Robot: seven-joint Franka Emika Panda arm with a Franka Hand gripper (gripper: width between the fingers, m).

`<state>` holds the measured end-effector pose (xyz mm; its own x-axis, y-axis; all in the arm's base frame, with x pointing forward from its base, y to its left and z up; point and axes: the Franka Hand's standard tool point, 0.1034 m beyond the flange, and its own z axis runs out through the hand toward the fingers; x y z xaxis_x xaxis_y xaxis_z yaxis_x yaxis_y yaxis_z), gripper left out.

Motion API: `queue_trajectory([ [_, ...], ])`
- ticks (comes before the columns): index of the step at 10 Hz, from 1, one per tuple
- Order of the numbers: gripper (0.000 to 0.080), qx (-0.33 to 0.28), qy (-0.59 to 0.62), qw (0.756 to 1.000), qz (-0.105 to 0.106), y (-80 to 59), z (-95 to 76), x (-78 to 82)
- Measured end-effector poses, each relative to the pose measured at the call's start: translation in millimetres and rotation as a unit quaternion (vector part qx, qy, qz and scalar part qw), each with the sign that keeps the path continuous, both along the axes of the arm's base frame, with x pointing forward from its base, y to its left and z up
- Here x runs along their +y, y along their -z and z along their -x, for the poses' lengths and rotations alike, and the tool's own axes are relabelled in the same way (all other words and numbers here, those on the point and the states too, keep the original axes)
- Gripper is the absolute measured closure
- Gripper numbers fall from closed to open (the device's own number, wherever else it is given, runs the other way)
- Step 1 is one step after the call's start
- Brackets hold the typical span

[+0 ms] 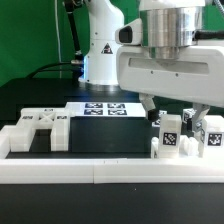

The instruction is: Assemble chair

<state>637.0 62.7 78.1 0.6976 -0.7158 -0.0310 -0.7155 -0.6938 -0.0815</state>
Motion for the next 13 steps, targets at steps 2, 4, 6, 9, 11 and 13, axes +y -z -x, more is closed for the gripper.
queue_trajectory([
  [2, 0.0150, -0.007, -0.090, 0.996, 0.004, 0.0, 0.0, -1.2],
  [4, 0.0150, -0.011, -0.144, 0.989, 0.007, 0.1, -0.1, -2.8],
  [6, 0.0150, -0.014, -0.200, 0.980, 0.013, 0.2, -0.1, -4.4],
  [9, 0.0173, -0.016, -0.265, 0.964, 0.020, 0.9, 0.1, -8.9],
  [11, 0.0355, -0.016, -0.258, 0.966, 0.020, 0.9, 0.0, -8.8],
  [13, 0.0514, -0.015, -0.249, 0.968, 0.020, 0.9, 0.0, -8.9],
])
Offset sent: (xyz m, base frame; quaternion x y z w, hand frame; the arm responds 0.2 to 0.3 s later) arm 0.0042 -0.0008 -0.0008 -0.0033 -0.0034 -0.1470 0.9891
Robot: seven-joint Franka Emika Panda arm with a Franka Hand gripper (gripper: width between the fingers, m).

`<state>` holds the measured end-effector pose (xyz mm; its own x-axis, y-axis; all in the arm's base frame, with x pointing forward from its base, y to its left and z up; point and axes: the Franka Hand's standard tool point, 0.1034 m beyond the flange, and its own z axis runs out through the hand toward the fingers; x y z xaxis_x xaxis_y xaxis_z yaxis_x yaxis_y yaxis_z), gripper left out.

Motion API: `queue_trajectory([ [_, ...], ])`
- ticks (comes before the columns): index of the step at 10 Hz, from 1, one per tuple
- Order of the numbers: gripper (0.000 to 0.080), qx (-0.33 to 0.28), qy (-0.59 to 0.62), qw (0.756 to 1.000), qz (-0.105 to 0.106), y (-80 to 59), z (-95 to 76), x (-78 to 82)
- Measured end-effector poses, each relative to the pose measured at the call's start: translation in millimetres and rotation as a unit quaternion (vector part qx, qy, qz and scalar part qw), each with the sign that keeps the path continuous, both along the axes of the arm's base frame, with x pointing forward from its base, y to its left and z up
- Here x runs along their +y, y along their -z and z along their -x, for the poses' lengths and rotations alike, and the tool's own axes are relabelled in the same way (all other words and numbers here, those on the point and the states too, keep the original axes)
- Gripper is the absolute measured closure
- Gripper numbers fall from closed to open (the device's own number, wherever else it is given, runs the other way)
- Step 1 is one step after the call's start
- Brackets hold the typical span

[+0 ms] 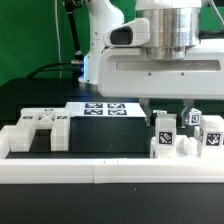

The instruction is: Assemble chair

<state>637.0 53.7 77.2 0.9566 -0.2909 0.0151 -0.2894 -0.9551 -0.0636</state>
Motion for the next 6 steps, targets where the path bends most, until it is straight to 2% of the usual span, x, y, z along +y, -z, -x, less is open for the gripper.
queue_trajectory([
  [3, 0.0511, 0.006, 0.111, 0.994, -0.005, 0.0, -0.1, 0.5],
  [6, 0.0511, 0.012, 0.272, 0.962, -0.014, 0.9, 0.0, 0.3],
])
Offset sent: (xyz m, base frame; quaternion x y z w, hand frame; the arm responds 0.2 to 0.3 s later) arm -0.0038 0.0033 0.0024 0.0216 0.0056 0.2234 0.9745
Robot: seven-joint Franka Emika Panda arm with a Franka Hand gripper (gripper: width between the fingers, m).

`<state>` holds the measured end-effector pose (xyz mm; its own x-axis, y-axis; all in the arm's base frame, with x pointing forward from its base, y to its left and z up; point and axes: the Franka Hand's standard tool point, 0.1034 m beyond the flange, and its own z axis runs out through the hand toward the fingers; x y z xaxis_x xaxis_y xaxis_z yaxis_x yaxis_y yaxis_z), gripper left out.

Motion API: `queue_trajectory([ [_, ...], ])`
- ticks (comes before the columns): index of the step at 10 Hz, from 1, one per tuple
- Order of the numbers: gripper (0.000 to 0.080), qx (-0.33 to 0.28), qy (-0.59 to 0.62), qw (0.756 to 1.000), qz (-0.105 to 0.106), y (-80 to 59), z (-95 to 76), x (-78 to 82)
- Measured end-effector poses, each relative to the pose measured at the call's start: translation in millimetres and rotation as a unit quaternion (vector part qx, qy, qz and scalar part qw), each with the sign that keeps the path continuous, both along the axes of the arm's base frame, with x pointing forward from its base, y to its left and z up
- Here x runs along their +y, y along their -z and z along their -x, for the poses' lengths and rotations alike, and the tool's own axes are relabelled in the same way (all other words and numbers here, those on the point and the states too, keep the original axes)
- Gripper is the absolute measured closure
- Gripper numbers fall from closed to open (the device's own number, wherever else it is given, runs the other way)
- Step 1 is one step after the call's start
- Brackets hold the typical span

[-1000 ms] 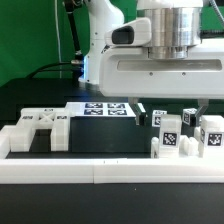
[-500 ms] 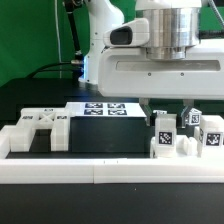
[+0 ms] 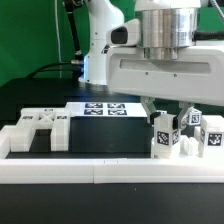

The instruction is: Assemble chair

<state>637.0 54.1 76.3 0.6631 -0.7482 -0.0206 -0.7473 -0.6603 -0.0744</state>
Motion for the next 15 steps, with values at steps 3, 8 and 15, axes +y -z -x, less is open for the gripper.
queue_trajectory([
  [3, 0.0509, 0.006, 0.110, 0.994, -0.005, 0.4, 0.2, 0.2],
  [8, 0.0509, 0.016, 0.303, 0.953, -0.014, 0.7, 1.1, 3.7],
  [15, 0.0323, 0.018, 0.283, 0.959, -0.015, -0.3, 0.7, 2.2],
])
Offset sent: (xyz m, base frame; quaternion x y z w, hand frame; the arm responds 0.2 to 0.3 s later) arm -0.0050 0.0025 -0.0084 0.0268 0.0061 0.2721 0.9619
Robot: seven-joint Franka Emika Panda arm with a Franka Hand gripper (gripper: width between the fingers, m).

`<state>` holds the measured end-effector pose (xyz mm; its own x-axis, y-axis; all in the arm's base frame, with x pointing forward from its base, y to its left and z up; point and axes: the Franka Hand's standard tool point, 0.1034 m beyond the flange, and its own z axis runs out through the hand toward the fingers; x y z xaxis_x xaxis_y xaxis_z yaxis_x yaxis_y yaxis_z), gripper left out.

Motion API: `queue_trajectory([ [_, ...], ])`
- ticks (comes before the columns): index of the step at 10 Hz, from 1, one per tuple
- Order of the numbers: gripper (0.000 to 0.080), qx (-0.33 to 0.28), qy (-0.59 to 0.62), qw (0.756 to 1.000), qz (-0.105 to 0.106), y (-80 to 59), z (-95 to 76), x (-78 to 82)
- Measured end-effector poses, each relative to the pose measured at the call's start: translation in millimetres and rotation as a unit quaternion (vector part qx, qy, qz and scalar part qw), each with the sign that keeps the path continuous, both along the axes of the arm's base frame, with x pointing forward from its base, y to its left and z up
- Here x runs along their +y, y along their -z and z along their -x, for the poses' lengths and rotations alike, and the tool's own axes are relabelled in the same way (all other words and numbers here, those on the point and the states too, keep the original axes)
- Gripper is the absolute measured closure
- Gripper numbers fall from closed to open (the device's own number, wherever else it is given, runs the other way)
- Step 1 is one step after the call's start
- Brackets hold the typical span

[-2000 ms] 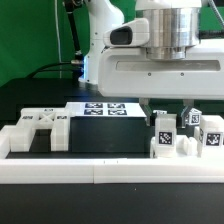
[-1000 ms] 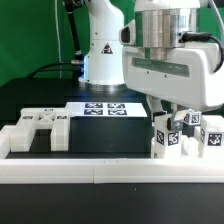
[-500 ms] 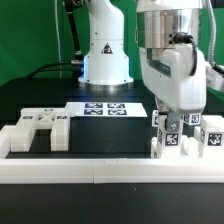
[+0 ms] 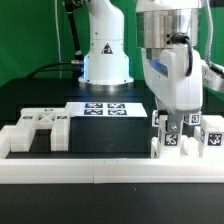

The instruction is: Assemble chair

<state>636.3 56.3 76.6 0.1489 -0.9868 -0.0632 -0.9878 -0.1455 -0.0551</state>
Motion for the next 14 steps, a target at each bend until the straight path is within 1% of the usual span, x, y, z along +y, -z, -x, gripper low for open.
queue_trajectory([
  [1, 0.0189, -0.001, -0.052, 0.999, 0.004, 0.1, 1.0, 2.0],
  [2, 0.0162, 0.002, -0.097, 0.995, 0.008, 0.4, 2.7, 5.0],
  [3, 0.0162, -0.002, -0.162, 0.987, 0.012, 0.9, 3.0, 5.9],
  [5, 0.0150, -0.007, -0.237, 0.971, 0.014, 1.3, 3.3, 6.8],
  [7, 0.0150, -0.012, -0.322, 0.947, 0.018, 1.3, 3.2, 5.7],
  [8, 0.0150, -0.015, -0.368, 0.929, 0.020, 1.3, 3.2, 4.8],
  [9, 0.0150, -0.016, -0.392, 0.920, 0.021, 1.3, 3.2, 5.2],
  [11, 0.0150, -0.020, -0.454, 0.891, 0.025, 0.8, 2.6, 4.1],
  [12, 0.0150, -0.021, -0.469, 0.883, 0.026, 0.1, 1.7, 3.1],
  [14, 0.0150, -0.024, -0.532, 0.846, 0.031, 0.1, 1.4, 0.8],
])
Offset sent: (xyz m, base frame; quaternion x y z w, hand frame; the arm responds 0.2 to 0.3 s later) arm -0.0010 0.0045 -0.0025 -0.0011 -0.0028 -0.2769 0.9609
